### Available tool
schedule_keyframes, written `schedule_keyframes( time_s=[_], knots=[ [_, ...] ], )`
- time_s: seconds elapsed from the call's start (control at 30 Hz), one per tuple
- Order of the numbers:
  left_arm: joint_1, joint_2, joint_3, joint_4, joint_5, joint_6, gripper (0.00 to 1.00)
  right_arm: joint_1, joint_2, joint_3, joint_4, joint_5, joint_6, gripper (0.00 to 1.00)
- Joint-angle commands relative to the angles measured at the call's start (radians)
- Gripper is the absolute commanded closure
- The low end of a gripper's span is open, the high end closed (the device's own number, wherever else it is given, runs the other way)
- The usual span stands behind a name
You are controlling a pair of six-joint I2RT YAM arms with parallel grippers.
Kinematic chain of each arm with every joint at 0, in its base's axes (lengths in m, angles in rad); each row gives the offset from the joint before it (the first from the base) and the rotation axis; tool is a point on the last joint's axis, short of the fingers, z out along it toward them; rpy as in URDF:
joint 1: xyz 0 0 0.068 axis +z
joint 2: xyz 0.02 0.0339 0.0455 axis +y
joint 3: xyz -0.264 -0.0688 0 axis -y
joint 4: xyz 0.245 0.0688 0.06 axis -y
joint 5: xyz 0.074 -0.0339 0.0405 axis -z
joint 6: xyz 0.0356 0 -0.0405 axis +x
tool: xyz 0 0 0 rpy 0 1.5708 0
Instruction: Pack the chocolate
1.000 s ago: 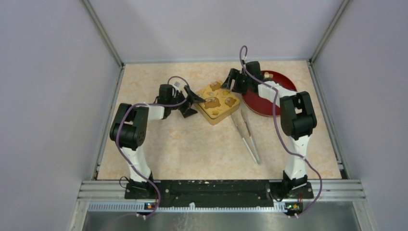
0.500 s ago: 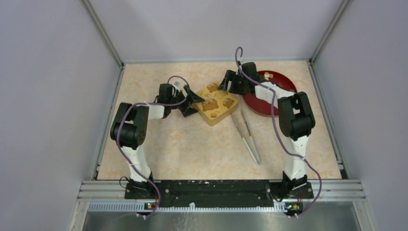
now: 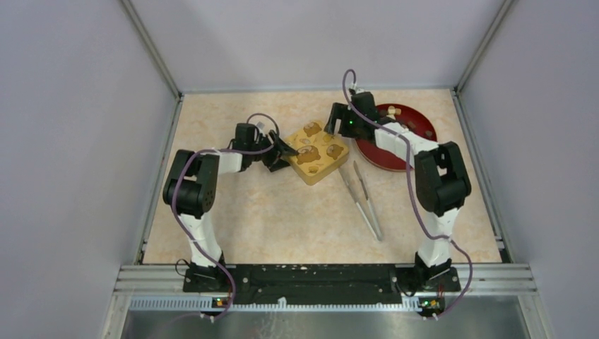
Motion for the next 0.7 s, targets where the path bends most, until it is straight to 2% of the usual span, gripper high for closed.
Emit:
schedule_keyframes(
  time_s=[0.0, 0.13, 0.23, 0.33, 0.47, 0.57, 0.67],
  knots=[
    [-0.001, 0.026, 0.03, -0.038, -0.031, 0.033, 0.33, 0.043, -0.208, -0.031, -0.006, 0.244, -0.068, 0.17],
    [-0.001, 0.026, 0.022, -0.05, -0.038, 0.039, 0.33, 0.07, -0.33, -0.111, 0.025, 0.199, -0.055, 0.17],
    [-0.001, 0.026, 0.02, -0.063, -0.033, 0.042, 0.33, 0.08, -0.386, -0.175, 0.058, 0.025, -0.055, 0.17],
    [-0.001, 0.023, 0.01, -0.063, -0.031, 0.045, 0.32, 0.09, -0.385, -0.277, 0.114, -0.114, -0.012, 0.17],
    [-0.001, 0.026, 0.007, -0.07, -0.032, 0.053, 0.32, 0.103, -0.301, -0.446, 0.29, -0.27, 0.065, 0.19],
    [-0.001, 0.029, 0.008, -0.075, -0.027, 0.059, 0.31, 0.104, -0.226, -0.488, 0.33, -0.276, 0.08, 0.2],
    [-0.001, 0.022, 0.013, -0.091, -0.029, 0.071, 0.31, 0.107, -0.267, -0.481, 0.319, -0.265, 0.082, 0.21]
  ],
)
